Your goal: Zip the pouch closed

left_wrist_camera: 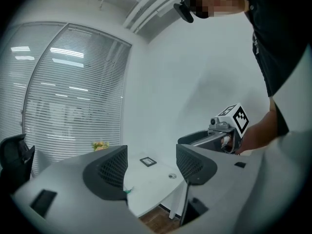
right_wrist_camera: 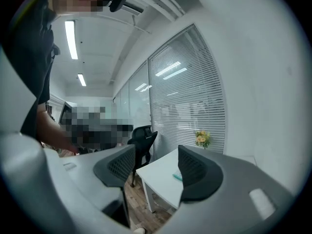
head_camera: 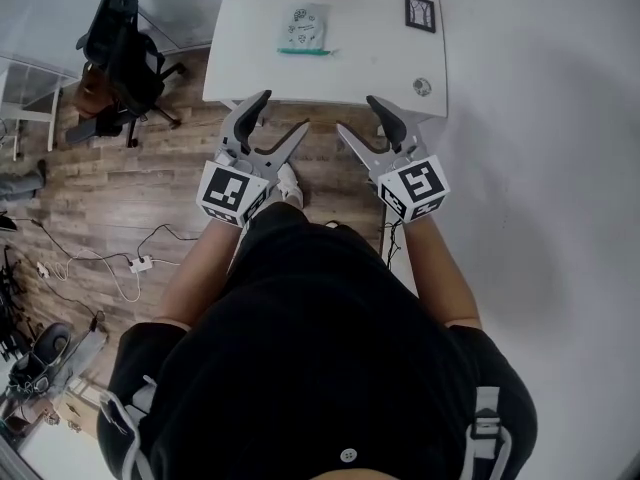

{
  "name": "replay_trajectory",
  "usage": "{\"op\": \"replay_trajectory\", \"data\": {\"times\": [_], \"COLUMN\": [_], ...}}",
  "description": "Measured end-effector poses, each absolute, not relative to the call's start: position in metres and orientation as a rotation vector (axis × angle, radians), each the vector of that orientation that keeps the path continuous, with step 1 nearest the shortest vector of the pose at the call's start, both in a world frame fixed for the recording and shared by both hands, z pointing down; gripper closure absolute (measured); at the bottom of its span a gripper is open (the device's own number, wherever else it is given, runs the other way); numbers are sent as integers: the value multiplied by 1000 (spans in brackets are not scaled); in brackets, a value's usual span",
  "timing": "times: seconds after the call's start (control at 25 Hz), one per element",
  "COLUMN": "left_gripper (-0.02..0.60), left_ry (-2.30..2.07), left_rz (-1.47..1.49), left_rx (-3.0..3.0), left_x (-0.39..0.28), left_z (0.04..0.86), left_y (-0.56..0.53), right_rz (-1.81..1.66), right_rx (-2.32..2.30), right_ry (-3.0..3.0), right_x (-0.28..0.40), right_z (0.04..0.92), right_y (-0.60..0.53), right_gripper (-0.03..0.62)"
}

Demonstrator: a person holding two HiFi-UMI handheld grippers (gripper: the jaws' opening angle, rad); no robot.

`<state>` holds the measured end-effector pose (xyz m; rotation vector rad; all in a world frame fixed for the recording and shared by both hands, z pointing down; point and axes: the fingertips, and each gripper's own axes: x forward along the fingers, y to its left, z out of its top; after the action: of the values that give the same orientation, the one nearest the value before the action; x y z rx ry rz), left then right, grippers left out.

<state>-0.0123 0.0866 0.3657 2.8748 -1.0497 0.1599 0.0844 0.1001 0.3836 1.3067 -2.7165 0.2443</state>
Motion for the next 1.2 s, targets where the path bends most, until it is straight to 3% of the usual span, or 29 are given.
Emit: {"op": "replay_trajectory", "data": {"times": [0.6, 1.2], "left_gripper": [278, 278], "left_ry": [-885, -935], "left_rz": [178, 215], "left_rx": [2882, 2814], "left_x": [-58, -51], "left_z": [393, 426], "left_y": [-60, -118], "right_rz": [322, 404], "right_rx": [1392, 1324], "right_ry": [-2574, -2529], "right_x": [35, 52], "right_z": [419, 469], "right_y": [-35, -105], "right_gripper": [309, 309]}}
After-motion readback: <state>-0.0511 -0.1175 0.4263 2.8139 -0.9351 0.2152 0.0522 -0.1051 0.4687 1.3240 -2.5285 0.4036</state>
